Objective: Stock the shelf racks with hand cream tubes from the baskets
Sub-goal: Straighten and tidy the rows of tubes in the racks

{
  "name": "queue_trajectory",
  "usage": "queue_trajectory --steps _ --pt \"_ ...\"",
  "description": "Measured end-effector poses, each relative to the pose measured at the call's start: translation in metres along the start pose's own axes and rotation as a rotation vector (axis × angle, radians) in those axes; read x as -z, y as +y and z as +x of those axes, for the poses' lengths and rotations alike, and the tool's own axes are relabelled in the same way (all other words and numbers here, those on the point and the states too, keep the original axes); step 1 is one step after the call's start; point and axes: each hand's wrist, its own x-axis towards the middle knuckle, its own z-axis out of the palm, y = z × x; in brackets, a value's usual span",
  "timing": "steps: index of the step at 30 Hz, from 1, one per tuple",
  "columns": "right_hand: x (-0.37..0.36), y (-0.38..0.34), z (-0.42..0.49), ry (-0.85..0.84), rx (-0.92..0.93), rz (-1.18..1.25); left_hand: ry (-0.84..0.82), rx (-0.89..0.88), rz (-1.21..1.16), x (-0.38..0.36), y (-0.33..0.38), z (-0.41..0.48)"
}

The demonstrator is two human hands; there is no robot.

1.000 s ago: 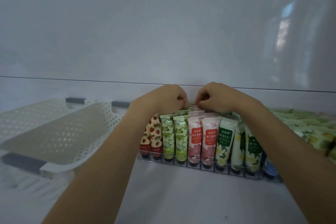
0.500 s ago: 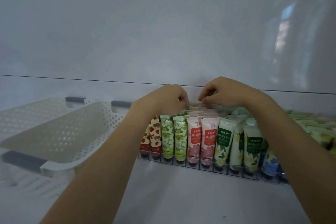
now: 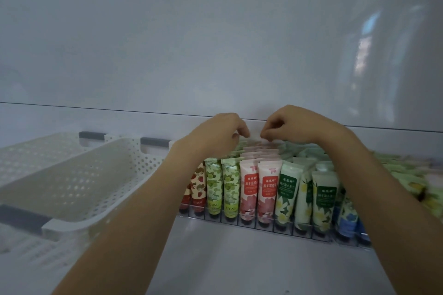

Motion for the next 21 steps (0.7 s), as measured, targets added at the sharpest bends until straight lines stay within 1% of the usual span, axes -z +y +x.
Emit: queue_trajectory --steps 2,4,11,15,21 --pt "-0.002 0.001 0.003 0.15 0.006 0.011 0.037 0.043 0.015 0.002 -0.004 0.001" --pt "-0.005 -0.002 0.005 0.202 0.006 -0.001 0.056 0.087 0.024 0.004 -0.006 0.003" --pt "-0.02 -0.016 0.007 0.117 -0.029 -0.089 -0.006 0.162 -0.011 0.002 0.002 0.02" --pt "-0.024 -0.018 0.008 0.12 -0.037 -0.123 -0.01 0.196 0.047 -0.008 -0.002 0.022" --pt "-0.029 -0.019 0.012 0.13 -0.066 -0.164 -0.032 0.18 -0.045 -0.008 -0.01 0.026"
